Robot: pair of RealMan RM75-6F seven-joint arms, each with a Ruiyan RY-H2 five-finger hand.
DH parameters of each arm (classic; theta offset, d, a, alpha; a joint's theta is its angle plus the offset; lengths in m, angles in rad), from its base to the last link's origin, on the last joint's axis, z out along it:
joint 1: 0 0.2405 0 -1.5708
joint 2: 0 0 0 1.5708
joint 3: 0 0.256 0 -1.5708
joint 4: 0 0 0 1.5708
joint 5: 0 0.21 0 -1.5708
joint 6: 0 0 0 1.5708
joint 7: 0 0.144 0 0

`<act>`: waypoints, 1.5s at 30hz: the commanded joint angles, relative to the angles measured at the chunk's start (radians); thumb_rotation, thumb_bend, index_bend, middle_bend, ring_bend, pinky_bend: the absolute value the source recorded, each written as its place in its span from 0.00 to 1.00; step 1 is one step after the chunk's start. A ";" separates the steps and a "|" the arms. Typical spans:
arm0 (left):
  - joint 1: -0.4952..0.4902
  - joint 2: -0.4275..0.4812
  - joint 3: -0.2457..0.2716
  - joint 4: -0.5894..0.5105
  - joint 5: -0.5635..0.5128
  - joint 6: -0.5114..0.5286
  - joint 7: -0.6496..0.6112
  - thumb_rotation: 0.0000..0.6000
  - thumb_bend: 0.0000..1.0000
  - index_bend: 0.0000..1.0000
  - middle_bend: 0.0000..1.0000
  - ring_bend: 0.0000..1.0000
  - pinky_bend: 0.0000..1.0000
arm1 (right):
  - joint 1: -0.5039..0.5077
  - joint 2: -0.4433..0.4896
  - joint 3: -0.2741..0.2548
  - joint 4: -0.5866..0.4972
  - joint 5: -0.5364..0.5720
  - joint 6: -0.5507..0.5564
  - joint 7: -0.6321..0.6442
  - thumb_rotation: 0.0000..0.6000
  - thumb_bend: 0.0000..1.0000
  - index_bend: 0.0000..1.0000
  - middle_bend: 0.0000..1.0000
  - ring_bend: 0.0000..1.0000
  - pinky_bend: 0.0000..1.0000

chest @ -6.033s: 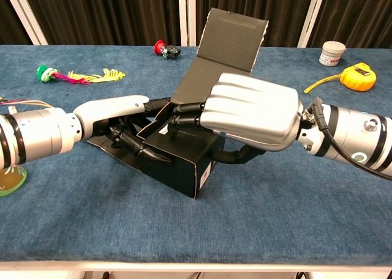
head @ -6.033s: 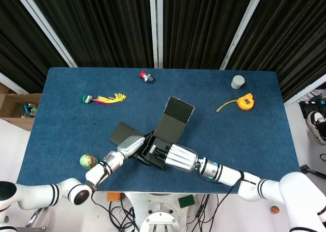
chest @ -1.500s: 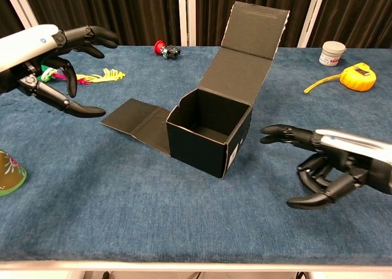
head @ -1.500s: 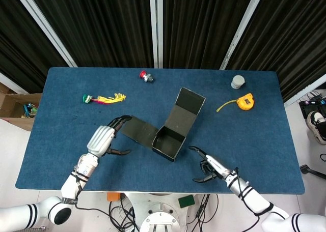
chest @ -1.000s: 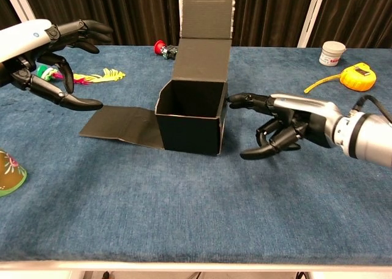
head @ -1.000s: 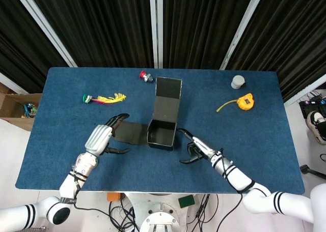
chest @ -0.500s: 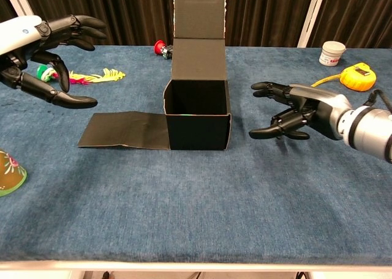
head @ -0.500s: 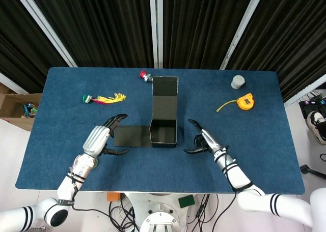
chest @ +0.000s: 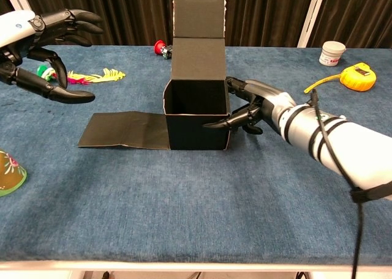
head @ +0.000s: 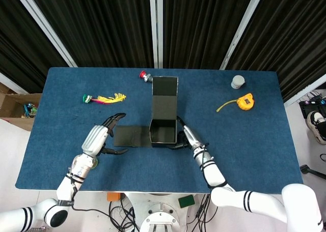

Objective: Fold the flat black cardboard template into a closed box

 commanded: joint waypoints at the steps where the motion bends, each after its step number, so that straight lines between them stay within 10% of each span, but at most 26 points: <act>1: 0.001 -0.002 -0.003 0.001 0.004 0.004 -0.006 0.87 0.00 0.09 0.10 0.13 0.55 | 0.016 -0.052 0.025 0.045 0.028 0.030 -0.049 1.00 0.00 0.00 0.11 0.66 1.00; 9: 0.010 -0.015 -0.005 -0.002 0.030 0.037 -0.024 0.93 0.00 0.14 0.14 0.18 0.59 | 0.059 -0.181 0.090 0.181 0.064 0.098 -0.165 1.00 0.28 0.15 0.31 0.73 1.00; 22: 0.050 0.020 0.089 -0.008 0.219 0.137 -0.027 1.00 0.06 0.47 0.47 0.71 0.99 | -0.038 -0.010 0.185 -0.029 -0.009 -0.013 0.084 1.00 0.40 0.32 0.45 0.76 1.00; 31: -0.009 -0.026 0.146 0.099 0.251 -0.011 0.028 1.00 0.10 0.44 0.44 0.72 1.00 | -0.153 0.191 0.213 -0.241 -0.131 -0.147 0.387 1.00 0.39 0.32 0.44 0.75 1.00; 45: -0.091 -0.137 -0.005 0.316 0.330 0.150 0.133 1.00 0.24 0.28 0.32 0.68 1.00 | -0.218 0.298 0.092 -0.316 -0.348 -0.178 0.556 1.00 0.40 0.33 0.44 0.75 1.00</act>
